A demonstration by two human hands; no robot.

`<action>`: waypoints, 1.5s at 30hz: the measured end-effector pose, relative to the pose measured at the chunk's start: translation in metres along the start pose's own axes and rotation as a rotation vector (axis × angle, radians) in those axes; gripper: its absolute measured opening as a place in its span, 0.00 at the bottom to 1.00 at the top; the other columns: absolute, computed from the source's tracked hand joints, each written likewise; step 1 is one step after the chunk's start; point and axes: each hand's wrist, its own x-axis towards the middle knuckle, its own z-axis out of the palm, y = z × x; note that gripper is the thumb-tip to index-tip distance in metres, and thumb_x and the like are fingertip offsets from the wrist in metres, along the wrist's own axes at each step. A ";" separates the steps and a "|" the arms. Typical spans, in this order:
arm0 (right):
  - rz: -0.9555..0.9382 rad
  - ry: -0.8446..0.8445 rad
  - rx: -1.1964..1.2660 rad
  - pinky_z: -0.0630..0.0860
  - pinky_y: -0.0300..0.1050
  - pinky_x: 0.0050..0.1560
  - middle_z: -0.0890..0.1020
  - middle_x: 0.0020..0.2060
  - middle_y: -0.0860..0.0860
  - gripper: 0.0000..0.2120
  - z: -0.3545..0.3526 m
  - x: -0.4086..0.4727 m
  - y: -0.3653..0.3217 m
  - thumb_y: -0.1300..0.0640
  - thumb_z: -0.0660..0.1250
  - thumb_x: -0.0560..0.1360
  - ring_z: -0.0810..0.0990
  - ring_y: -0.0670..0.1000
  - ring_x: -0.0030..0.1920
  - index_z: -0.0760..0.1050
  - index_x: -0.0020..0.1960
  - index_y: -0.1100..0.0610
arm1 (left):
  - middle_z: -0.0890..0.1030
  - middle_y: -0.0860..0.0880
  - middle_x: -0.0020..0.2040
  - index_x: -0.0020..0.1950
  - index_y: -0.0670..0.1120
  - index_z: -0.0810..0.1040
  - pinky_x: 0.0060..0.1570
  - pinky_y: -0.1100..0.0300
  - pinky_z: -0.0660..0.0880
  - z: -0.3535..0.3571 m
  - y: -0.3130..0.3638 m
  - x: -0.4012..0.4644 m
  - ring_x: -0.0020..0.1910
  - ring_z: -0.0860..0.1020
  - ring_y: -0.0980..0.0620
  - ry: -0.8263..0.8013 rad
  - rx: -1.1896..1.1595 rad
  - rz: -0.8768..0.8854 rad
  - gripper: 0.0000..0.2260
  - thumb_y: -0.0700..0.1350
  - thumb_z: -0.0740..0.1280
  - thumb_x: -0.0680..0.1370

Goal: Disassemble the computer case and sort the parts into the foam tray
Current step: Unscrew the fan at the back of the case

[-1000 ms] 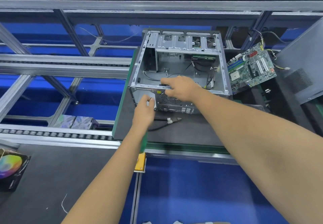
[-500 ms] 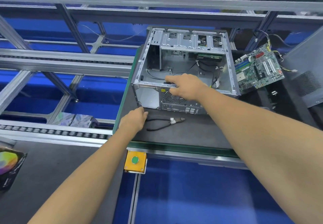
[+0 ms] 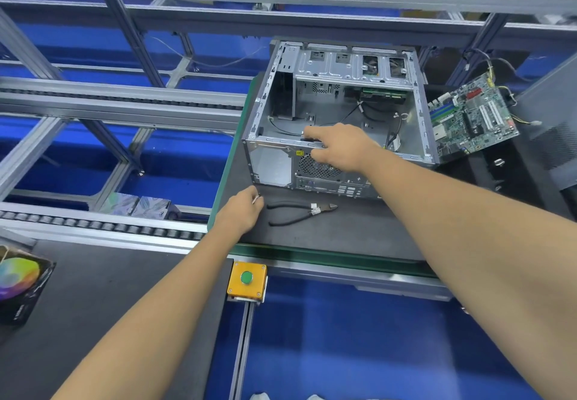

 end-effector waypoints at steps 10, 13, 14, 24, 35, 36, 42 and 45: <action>0.000 0.023 -0.007 0.66 0.50 0.38 0.74 0.31 0.48 0.16 -0.001 -0.001 -0.002 0.51 0.63 0.74 0.73 0.58 0.39 0.72 0.62 0.47 | 0.81 0.40 0.59 0.57 0.46 0.79 0.57 0.47 0.75 -0.001 0.006 0.000 0.57 0.78 0.37 -0.023 0.161 -0.002 0.20 0.56 0.52 0.86; -0.003 0.029 -0.010 0.67 0.49 0.37 0.75 0.31 0.48 0.15 -0.001 -0.002 -0.002 0.51 0.63 0.75 0.74 0.58 0.38 0.72 0.61 0.47 | 0.82 0.40 0.59 0.58 0.47 0.80 0.52 0.48 0.73 -0.003 0.006 0.003 0.56 0.79 0.37 -0.025 0.240 0.007 0.22 0.57 0.51 0.86; -0.004 0.031 -0.012 0.66 0.49 0.37 0.75 0.31 0.48 0.15 -0.001 -0.002 -0.002 0.51 0.63 0.75 0.74 0.58 0.38 0.72 0.61 0.47 | 0.82 0.40 0.59 0.59 0.47 0.80 0.52 0.49 0.73 -0.004 0.005 0.004 0.57 0.79 0.37 -0.028 0.257 0.010 0.22 0.57 0.51 0.86; 0.005 0.030 -0.002 0.64 0.48 0.35 0.74 0.31 0.47 0.17 -0.003 -0.002 -0.004 0.51 0.64 0.75 0.73 0.55 0.37 0.72 0.63 0.47 | 0.77 0.42 0.49 0.54 0.44 0.67 0.42 0.50 0.68 -0.012 0.004 -0.003 0.45 0.75 0.43 -0.092 -0.079 -0.056 0.13 0.53 0.53 0.85; -0.004 0.024 -0.031 0.66 0.49 0.38 0.74 0.32 0.47 0.16 -0.003 -0.003 -0.007 0.52 0.64 0.75 0.75 0.60 0.41 0.71 0.63 0.47 | 0.72 0.46 0.36 0.56 0.43 0.75 0.23 0.63 0.71 0.029 0.076 -0.030 0.26 0.71 0.54 -0.240 -1.516 -0.273 0.06 0.44 0.61 0.86; -0.004 0.026 -0.032 0.66 0.50 0.39 0.74 0.32 0.48 0.17 -0.003 -0.003 -0.007 0.52 0.64 0.75 0.75 0.60 0.41 0.71 0.63 0.47 | 0.73 0.46 0.35 0.57 0.44 0.76 0.23 0.63 0.72 0.033 0.077 -0.033 0.26 0.72 0.54 -0.251 -1.569 -0.330 0.07 0.45 0.61 0.86; -0.012 0.037 -0.031 0.64 0.48 0.34 0.73 0.30 0.45 0.16 -0.002 -0.003 -0.006 0.52 0.64 0.75 0.74 0.57 0.37 0.71 0.62 0.47 | 0.74 0.47 0.32 0.59 0.48 0.72 0.22 0.67 0.62 0.050 0.083 -0.034 0.22 0.66 0.54 -0.164 -1.323 -0.225 0.07 0.50 0.59 0.87; -0.005 0.038 -0.029 0.63 0.46 0.33 0.74 0.30 0.46 0.15 -0.002 -0.002 -0.006 0.52 0.64 0.75 0.74 0.56 0.36 0.72 0.62 0.47 | 0.74 0.48 0.29 0.57 0.48 0.71 0.23 0.66 0.60 0.048 0.087 -0.026 0.21 0.65 0.53 -0.056 -1.224 -0.149 0.07 0.51 0.58 0.87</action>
